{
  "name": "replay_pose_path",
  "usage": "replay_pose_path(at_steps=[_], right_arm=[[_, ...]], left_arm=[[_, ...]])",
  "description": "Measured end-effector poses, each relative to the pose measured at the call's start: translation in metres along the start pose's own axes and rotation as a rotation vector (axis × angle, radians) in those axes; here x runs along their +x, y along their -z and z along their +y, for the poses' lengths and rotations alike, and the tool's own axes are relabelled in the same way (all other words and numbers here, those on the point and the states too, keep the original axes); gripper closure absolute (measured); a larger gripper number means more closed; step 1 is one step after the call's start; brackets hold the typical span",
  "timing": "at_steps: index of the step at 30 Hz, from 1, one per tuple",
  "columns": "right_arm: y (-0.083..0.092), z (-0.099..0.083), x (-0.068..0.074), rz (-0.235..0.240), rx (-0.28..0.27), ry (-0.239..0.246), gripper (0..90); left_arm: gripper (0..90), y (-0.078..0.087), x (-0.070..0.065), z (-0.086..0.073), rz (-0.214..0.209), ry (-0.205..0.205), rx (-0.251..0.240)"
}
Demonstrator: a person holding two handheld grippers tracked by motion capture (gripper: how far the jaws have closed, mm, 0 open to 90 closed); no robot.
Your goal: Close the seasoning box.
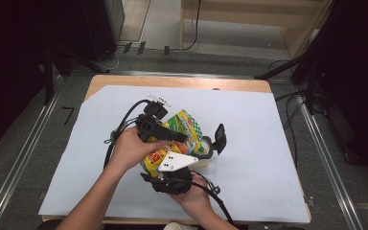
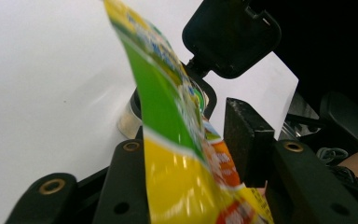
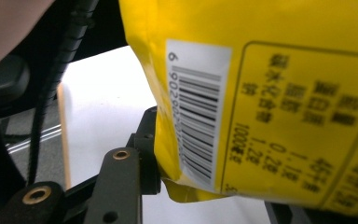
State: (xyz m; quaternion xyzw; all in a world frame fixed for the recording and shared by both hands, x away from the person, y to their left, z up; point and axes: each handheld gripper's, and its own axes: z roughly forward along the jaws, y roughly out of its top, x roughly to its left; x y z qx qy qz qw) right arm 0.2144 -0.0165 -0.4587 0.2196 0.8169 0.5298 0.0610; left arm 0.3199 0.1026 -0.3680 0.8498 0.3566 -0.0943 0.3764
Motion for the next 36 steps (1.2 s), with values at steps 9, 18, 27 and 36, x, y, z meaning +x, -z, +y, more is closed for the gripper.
replay_pose_path(at_steps=[9, 18, 27, 36], right_arm=[[-0.002, -0.001, -0.008, 0.046, -0.039, -0.089, 62.7], [-0.005, -0.003, -0.009, 0.044, -0.001, -0.069, 61.9], [-0.009, -0.004, -0.001, 0.035, 0.04, 0.023, 55.0], [-0.01, -0.002, -0.001, 0.008, 0.069, 0.061, 64.3]], left_arm=[[58.4, 0.008, -0.014, -0.004, 0.066, -0.032, -0.029], [78.5, 0.005, -0.021, -0.005, 0.138, -0.059, -0.021], [84.9, 0.005, -0.02, -0.006, 0.126, -0.046, -0.022], [83.2, 0.006, -0.015, -0.005, 0.088, -0.029, -0.029]])
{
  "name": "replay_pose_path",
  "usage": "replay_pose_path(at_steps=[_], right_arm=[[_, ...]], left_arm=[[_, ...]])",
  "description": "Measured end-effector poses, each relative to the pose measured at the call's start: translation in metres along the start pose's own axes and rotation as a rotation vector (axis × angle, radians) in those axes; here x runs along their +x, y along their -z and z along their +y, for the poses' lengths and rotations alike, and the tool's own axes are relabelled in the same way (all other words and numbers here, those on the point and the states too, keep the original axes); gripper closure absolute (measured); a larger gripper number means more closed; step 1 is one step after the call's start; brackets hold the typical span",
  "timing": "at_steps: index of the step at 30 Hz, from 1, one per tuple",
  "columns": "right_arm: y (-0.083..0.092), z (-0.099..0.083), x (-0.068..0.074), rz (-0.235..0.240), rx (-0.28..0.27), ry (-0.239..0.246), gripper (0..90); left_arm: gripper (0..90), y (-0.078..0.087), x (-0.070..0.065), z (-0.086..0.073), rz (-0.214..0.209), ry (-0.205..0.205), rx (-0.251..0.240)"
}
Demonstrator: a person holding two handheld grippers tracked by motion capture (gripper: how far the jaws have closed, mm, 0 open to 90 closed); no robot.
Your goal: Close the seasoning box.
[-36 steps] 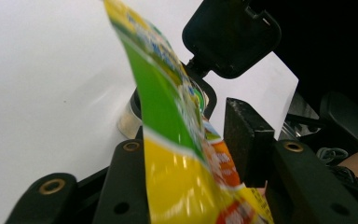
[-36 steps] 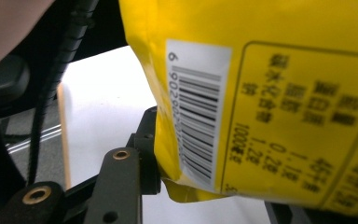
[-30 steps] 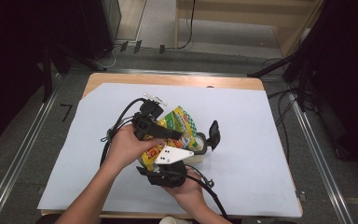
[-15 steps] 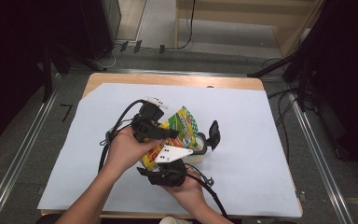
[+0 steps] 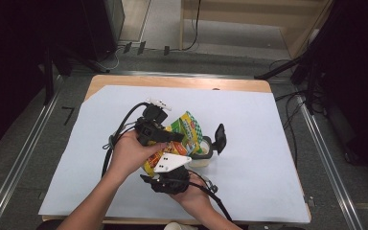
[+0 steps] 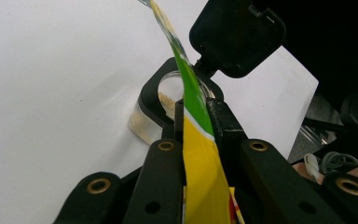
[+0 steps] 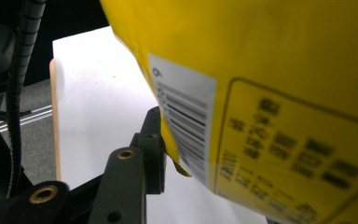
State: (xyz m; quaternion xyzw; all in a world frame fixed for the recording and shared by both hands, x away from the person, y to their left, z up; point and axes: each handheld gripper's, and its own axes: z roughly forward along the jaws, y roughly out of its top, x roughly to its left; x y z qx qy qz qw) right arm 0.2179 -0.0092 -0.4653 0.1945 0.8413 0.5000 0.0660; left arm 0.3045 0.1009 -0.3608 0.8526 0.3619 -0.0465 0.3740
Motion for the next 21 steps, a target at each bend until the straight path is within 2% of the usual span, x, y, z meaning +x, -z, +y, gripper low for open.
replay_pose_path(at_steps=[2, 8, 14, 19, 21], right_arm=[[0.001, 0.001, -0.001, 0.005, -0.012, -0.009, 64.9], [0.004, 0.003, -0.005, 0.025, -0.049, -0.062, 65.3], [0.007, 0.006, -0.01, 0.046, -0.07, -0.08, 65.2], [0.008, 0.015, -0.013, 0.043, -0.087, -0.101, 65.1], [0.008, 0.018, -0.016, 0.055, -0.087, -0.113, 64.7]], left_arm=[[80.3, 0.0, 0.001, 0.001, -0.013, 0.001, -0.004], [75.3, 0.001, 0.001, 0.005, -0.011, -0.011, -0.009], [72.0, 0.005, 0.003, 0.007, -0.012, 0.001, -0.023], [74.6, 0.009, 0.003, 0.019, 0.015, 0.007, -0.017], [74.8, 0.009, 0.003, 0.022, 0.031, 0.006, -0.013]])
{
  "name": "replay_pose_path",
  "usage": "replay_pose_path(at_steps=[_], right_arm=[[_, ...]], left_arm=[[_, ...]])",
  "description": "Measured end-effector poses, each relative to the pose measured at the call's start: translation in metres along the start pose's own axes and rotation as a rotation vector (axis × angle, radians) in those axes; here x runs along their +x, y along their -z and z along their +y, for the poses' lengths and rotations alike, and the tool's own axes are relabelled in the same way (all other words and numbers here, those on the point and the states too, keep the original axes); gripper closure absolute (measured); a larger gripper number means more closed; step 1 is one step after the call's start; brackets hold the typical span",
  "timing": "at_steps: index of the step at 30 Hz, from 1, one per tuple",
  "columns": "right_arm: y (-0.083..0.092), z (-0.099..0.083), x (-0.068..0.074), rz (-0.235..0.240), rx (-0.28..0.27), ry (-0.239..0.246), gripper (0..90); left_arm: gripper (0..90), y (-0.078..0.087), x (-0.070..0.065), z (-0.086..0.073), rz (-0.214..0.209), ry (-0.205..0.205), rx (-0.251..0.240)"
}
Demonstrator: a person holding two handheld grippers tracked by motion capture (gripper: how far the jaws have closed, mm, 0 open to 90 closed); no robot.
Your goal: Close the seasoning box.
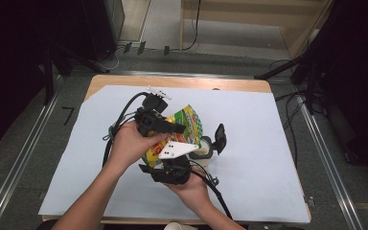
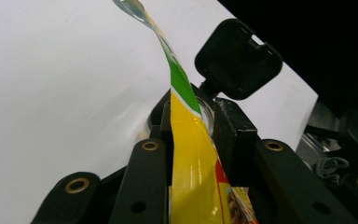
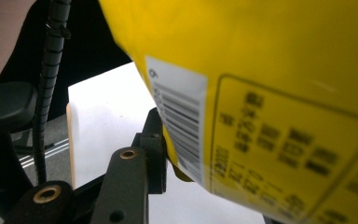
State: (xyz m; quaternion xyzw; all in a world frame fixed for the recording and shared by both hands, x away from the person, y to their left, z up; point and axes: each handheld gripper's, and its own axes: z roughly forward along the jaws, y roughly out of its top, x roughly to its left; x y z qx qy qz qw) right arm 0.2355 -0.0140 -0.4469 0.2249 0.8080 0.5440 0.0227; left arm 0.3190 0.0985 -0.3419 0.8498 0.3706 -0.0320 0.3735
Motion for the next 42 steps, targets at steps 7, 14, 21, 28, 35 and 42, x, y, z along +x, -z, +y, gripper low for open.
replay_pose_path(at_steps=[7, 14, 21, 28, 35, 42], right_arm=[[-0.001, -0.004, -0.003, -0.001, 0.029, 0.03, 61.8], [-0.002, -0.008, -0.001, -0.01, 0.044, 0.087, 56.9], [-0.002, -0.01, 0.0, -0.034, 0.039, 0.064, 66.0], [0.001, -0.008, 0.0, -0.008, 0.001, 0.012, 66.2], [0.005, -0.006, 0.0, 0.008, -0.029, 0.025, 65.7], [0.005, -0.006, 0.0, 0.003, -0.022, 0.006, 65.7]], left_arm=[[75.1, -0.008, 0.002, -0.002, 0.005, -0.006, 0.022], [80.5, -0.008, 0.002, -0.004, -0.017, -0.005, 0.003], [79.2, -0.009, 0.001, -0.005, -0.036, -0.012, 0.0], [72.0, -0.006, 0.001, -0.005, -0.051, -0.011, -0.012], [65.6, 0.001, 0.0, -0.006, -0.068, -0.015, -0.039], [65.7, -0.002, -0.003, -0.006, -0.047, -0.03, -0.027]])
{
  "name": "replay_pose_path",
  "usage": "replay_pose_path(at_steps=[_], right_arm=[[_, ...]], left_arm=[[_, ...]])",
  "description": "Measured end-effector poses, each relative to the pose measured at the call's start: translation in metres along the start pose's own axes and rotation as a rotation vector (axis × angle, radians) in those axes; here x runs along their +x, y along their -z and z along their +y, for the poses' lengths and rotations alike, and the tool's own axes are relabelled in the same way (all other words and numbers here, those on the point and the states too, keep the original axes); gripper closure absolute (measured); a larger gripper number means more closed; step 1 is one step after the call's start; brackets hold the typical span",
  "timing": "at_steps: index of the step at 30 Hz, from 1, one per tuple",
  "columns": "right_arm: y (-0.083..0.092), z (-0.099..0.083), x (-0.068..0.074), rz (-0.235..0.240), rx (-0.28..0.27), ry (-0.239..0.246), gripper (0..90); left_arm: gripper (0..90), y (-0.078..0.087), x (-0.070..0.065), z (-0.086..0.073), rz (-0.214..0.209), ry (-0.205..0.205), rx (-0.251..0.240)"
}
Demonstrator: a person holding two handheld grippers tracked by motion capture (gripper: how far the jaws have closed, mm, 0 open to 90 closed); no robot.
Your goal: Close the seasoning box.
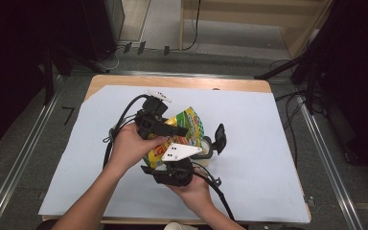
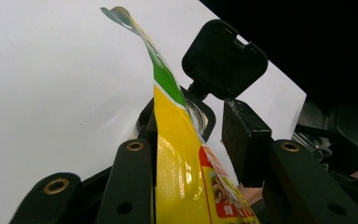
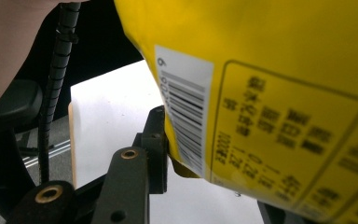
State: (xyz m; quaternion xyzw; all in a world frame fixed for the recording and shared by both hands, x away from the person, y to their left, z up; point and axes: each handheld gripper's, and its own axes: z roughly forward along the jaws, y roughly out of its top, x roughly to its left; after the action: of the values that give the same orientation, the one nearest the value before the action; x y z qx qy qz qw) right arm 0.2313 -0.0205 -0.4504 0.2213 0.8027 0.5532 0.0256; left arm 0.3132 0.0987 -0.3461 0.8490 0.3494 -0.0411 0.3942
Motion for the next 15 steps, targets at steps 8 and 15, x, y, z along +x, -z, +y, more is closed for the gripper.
replay_pose_path(at_steps=[8, 15], right_arm=[[0.0014, -0.0013, -0.002, 0.021, -0.002, -0.009, 65.3], [0.0013, -0.0017, -0.0014, 0.007, 0.0, 0.002, 61.3]], left_arm=[[67.1, -0.0024, 0.0016, 0.0002, 0.005, 0.016, 0.004], [68.3, -0.0033, 0.0001, 0.0002, 0.021, 0.002, -0.001]])
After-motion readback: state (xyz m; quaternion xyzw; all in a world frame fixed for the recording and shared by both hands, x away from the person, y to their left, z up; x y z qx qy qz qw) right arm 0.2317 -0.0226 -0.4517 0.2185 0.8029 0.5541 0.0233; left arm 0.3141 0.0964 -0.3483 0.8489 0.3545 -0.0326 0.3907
